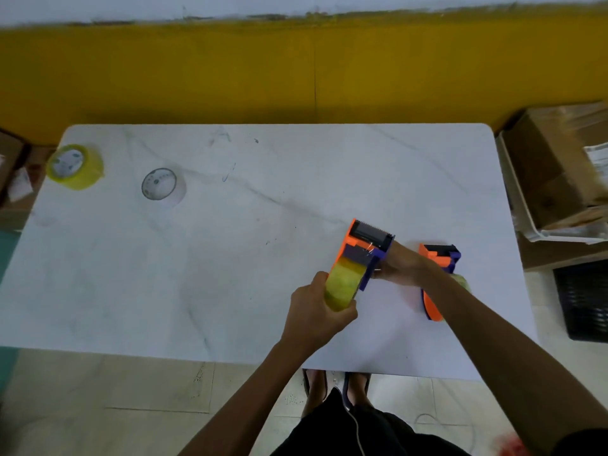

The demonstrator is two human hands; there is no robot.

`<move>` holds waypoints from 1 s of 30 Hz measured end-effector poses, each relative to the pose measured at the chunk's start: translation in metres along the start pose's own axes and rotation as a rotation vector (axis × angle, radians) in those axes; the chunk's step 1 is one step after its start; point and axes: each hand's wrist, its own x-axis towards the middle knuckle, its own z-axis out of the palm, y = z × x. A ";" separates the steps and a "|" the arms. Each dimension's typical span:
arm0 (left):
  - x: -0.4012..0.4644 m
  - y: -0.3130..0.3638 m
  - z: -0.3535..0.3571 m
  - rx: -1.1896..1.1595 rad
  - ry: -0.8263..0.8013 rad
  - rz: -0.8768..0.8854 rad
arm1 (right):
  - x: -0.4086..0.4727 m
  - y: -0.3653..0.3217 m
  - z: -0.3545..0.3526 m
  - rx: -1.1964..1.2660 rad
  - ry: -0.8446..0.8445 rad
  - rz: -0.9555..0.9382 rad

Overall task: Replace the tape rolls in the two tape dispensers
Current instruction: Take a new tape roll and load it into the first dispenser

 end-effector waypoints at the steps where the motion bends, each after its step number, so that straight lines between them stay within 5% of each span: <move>1: 0.000 0.003 -0.001 -0.004 -0.004 0.011 | -0.001 0.001 0.002 0.071 -0.009 -0.040; 16: 0.007 0.037 0.002 -0.152 0.096 -0.045 | -0.018 0.036 0.021 0.498 0.057 -0.059; 24: 0.020 0.044 0.020 -0.056 0.102 -0.169 | -0.029 0.065 0.023 0.666 0.043 -0.096; 30: 0.040 0.052 0.028 0.089 0.013 -0.275 | -0.026 0.095 0.026 0.742 0.230 0.002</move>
